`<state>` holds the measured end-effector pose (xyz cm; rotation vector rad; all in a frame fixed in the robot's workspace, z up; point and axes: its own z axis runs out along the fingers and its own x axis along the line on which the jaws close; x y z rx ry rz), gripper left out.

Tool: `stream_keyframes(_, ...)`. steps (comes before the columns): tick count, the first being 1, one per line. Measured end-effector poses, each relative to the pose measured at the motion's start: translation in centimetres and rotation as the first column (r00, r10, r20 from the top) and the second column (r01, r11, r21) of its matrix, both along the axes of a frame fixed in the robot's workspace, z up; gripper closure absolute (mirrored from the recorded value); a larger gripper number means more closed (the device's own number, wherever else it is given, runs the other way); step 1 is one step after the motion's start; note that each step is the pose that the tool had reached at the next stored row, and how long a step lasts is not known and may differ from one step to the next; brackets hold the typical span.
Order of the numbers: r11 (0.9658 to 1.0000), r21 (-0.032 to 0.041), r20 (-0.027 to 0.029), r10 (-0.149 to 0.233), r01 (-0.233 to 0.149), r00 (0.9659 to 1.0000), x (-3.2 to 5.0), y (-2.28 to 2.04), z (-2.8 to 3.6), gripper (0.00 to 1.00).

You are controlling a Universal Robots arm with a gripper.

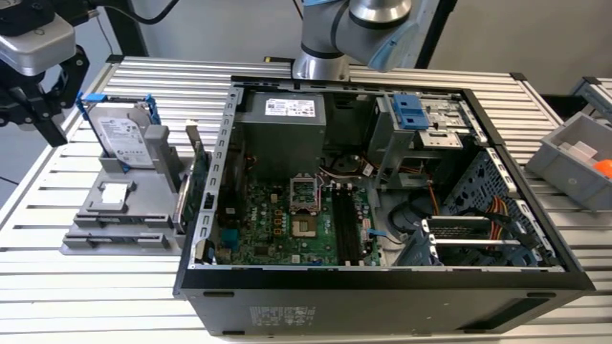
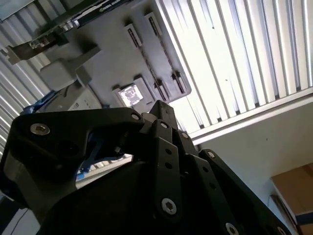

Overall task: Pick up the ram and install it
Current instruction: 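Pick up the ram and move it above insertion slot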

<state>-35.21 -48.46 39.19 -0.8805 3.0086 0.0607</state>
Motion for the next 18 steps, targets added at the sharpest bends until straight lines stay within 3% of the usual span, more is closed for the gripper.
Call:
stream_keyframes(12,0.9965,0.0001,0.0001,0.083,-0.083,0.9965,0.0,0.0,-0.01,1.0)
stream_keyframes(13,0.9906,0.0001,0.0001,0.137,-0.137,0.9906,0.0,0.0,-0.01,1.0)
stream_keyframes(14,0.9872,0.0001,0.0001,0.16,-0.16,0.9872,0.0,0.0,-0.01,1.0)
stream_keyframes(18,0.9816,0.0001,0.0,0.191,-0.191,0.9816,0.01,0.0,0.0,1.0)
